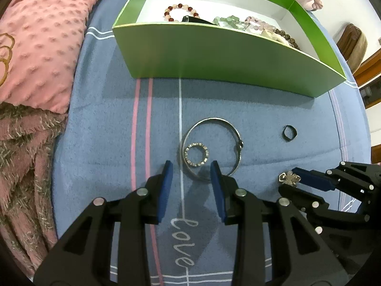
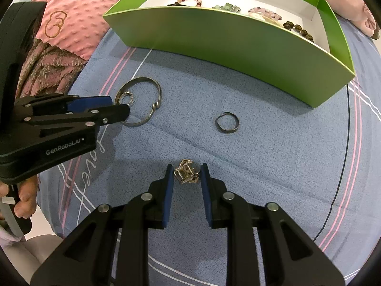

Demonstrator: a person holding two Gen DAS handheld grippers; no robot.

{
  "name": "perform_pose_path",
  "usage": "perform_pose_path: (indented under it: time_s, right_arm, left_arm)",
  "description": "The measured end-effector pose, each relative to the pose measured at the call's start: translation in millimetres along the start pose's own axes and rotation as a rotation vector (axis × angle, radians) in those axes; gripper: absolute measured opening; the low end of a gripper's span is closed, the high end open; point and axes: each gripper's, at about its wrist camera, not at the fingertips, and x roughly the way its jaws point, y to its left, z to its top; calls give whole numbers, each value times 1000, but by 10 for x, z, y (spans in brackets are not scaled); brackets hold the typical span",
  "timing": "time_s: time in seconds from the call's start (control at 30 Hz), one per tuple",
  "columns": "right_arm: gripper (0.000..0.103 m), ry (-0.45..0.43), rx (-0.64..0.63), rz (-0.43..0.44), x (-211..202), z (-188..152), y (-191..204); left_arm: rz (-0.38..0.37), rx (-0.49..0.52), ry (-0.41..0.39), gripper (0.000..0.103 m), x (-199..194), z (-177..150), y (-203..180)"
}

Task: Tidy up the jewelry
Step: 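Lift the silver bangle off the small ring with the left tool while the right tool holds the charm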

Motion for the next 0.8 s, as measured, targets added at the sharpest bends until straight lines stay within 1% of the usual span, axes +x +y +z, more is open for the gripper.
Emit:
perform_pose_path:
  time_s: [0.13,0.33,0.43,0.53,0.6,0.7,0.8]
  right_arm:
    - [23,-1,1,2,-3,0,-4]
    - [23,-1,2,5,-5,2,-10]
    - [23,-1,1,4,-3,-1,-12]
    - [23,-1,-1,1,-2,-3,-11]
    - [23,-1,-1,1,0,-3,-9]
    - [23,-2,-2,-1,1,-4,-8]
    - [23,-2,-2,-1,0,-7,-8]
  left_arm:
    - [1,-2,4,33,18,1,-25]
    - [3,-13,9,33,-10,-133,93]
    - [18,-16,9,33,-30,-146,109]
    - [41,3,10,33,-19,-154,89]
    - [55,17,9,30,-22,-143,44]
    - [61,48,6,29,-8,-119,-84]
    - [82,81,-5,20,-8,-114,-178]
